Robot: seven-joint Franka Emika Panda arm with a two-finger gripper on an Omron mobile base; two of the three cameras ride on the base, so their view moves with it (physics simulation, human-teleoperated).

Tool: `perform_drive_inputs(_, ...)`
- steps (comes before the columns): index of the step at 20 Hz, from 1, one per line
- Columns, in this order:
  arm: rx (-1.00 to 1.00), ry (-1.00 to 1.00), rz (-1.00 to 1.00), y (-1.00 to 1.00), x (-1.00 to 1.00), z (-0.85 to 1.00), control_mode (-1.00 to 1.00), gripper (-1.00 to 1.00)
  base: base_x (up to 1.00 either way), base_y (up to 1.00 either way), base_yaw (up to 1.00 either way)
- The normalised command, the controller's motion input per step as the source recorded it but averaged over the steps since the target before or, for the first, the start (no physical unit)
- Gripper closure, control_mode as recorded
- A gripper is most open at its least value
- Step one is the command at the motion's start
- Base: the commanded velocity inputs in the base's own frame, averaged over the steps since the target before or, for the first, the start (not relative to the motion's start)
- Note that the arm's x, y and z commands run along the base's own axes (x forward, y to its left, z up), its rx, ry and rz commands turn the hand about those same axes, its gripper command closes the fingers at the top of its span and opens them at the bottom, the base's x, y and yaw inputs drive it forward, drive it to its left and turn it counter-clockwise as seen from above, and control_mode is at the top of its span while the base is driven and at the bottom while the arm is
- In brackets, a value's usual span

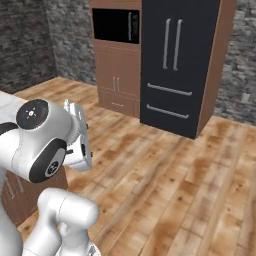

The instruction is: Pick the jar and jar from the dining table and place them in the open cabinet. Close the cabinet after placing the objects.

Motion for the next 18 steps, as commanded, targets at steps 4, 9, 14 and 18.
perform_drive_inputs(4,0.0,0.0,0.0,0.0,0.0,0.0,1.0,-1.0,0.0,0.0,0.38)
perform_drive_inputs(9,0.0,0.0,0.0,0.0,0.0,0.0,1.0,-1.0,0.0,0.0,0.37)
perform_drive_inputs(14,0.0,0.0,0.0,0.0,0.0,0.0,1.0,-1.0,0.0,0.0,0.32)
perform_drive_inputs(18,0.0,0.0,0.0,0.0,0.0,0.0,1.0,-1.0,0.09,0.0,0.28)
